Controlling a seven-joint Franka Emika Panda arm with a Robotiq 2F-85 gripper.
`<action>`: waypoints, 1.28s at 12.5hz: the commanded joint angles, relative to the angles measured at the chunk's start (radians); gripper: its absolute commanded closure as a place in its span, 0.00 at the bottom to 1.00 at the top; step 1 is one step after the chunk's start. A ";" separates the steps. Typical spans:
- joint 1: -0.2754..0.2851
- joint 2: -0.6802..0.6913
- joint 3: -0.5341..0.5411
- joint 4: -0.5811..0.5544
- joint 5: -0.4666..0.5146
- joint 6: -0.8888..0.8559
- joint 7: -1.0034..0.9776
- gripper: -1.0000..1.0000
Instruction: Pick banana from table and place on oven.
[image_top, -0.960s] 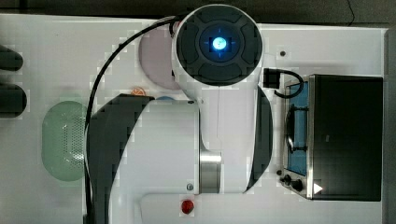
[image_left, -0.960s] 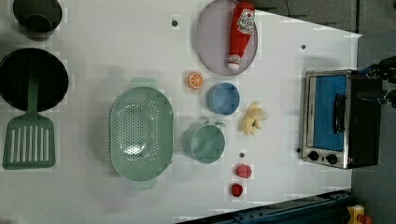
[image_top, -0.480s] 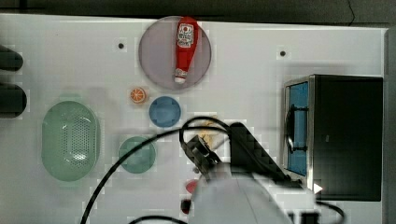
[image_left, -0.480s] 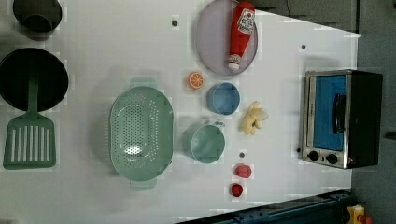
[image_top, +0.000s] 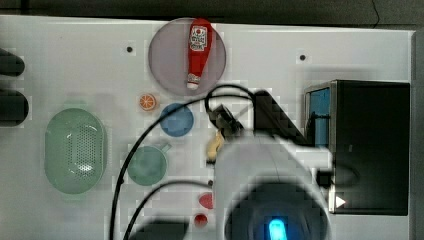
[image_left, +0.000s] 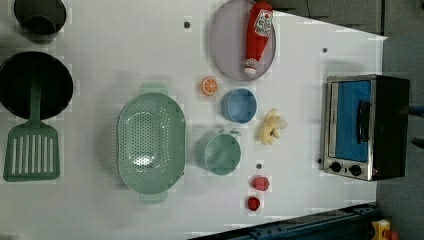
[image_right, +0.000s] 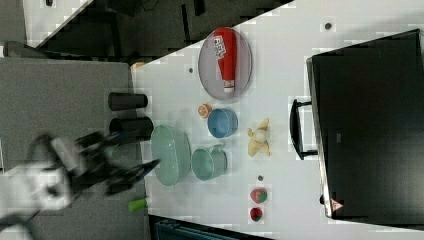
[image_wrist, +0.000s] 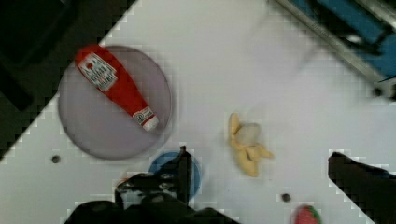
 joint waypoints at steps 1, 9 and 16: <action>-0.006 0.146 0.003 -0.124 0.005 0.082 -0.009 0.00; -0.007 0.455 0.000 -0.285 0.005 0.556 -0.009 0.00; -0.009 0.653 -0.002 -0.336 0.005 0.796 -0.009 0.00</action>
